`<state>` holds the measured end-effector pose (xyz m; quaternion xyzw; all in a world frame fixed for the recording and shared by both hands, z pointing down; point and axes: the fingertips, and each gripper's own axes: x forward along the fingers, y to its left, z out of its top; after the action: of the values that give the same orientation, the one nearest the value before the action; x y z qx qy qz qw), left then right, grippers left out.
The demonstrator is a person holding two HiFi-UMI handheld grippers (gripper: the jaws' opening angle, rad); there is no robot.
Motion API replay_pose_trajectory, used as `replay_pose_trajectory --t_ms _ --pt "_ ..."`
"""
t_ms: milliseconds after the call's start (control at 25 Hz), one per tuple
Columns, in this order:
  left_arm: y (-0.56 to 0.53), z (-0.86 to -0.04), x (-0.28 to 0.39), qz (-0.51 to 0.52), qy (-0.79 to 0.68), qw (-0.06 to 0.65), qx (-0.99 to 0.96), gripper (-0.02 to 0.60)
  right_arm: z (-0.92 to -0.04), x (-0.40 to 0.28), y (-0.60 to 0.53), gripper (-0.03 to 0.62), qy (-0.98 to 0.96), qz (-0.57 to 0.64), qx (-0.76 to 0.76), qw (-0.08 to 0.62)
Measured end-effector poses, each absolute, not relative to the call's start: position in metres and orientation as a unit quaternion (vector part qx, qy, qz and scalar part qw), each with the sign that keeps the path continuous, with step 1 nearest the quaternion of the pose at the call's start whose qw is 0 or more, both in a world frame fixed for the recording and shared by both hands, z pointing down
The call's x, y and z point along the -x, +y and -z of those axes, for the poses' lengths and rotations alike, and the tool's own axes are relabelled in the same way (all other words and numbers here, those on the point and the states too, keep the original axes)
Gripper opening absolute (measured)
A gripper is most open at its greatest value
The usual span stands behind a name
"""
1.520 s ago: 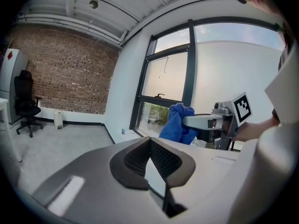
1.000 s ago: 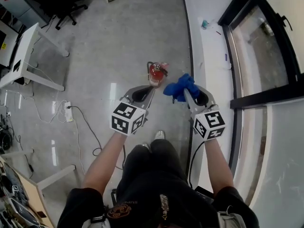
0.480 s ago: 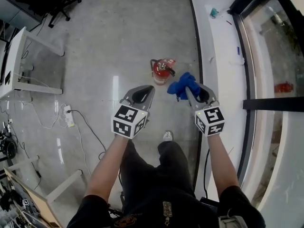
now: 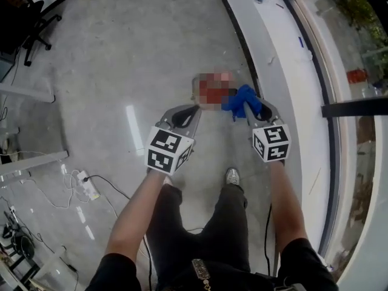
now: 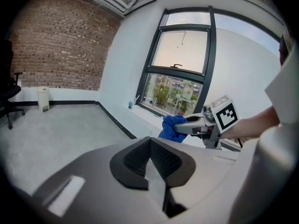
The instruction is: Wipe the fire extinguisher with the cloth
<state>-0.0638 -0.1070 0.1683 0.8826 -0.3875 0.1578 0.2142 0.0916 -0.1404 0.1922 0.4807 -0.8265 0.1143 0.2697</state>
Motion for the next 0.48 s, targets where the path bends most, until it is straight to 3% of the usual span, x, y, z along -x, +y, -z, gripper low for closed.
replay_pose_trajectory --t_ms 280,480 --pt "-0.144 -0.221 0.086 -0.159 -0.352 0.2 -0.9 0.005 -0.262 -0.096 -0.176 0.086 -0.767 -0.122 -0.545 0.315" --pt "-0.161 -0.276 0.081 -0.159 -0.352 0.18 -0.905 0.005 -0.311 -0.096 -0.2 0.086 -0.756 -0.114 -0.571 0.3"
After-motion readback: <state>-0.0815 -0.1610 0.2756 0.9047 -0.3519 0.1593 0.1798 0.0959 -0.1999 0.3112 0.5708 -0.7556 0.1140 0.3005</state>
